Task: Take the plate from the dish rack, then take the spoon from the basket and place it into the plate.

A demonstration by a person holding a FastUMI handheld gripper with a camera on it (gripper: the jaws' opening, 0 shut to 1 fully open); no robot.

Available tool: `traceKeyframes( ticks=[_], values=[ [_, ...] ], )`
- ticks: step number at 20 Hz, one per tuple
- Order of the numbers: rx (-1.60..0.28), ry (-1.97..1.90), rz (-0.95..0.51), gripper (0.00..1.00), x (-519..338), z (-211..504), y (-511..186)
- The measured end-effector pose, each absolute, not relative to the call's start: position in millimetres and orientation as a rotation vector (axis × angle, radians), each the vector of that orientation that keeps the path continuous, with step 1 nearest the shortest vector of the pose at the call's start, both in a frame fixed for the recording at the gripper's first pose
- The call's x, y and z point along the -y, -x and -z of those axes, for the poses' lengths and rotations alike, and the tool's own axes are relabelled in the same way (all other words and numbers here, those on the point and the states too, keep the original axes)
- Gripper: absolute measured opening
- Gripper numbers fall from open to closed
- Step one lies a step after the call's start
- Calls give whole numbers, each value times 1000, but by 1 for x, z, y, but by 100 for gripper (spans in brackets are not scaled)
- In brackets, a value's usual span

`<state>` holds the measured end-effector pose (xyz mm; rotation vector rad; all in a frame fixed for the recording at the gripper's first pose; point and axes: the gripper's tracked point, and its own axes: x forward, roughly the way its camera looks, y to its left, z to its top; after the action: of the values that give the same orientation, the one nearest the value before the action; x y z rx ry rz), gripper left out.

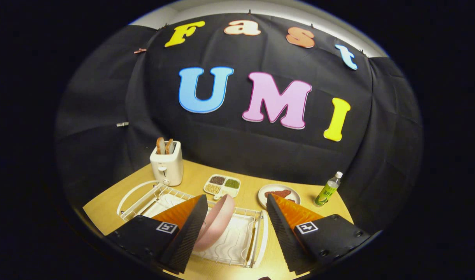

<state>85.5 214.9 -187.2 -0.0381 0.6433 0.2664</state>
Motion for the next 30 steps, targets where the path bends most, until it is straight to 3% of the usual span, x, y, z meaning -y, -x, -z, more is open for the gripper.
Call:
traceKeyframes(
  ticks=[6, 13, 19, 30],
  values=[
    [-899, 21, -180, 71, -224, 258, -88],
    [-1108, -136, -128, 42, -246, 292, -70],
    [-1126, -151, -38, 30, -242, 291, -74],
    [-1012, -70, -69, 27, -225, 254, -91]
  ],
)
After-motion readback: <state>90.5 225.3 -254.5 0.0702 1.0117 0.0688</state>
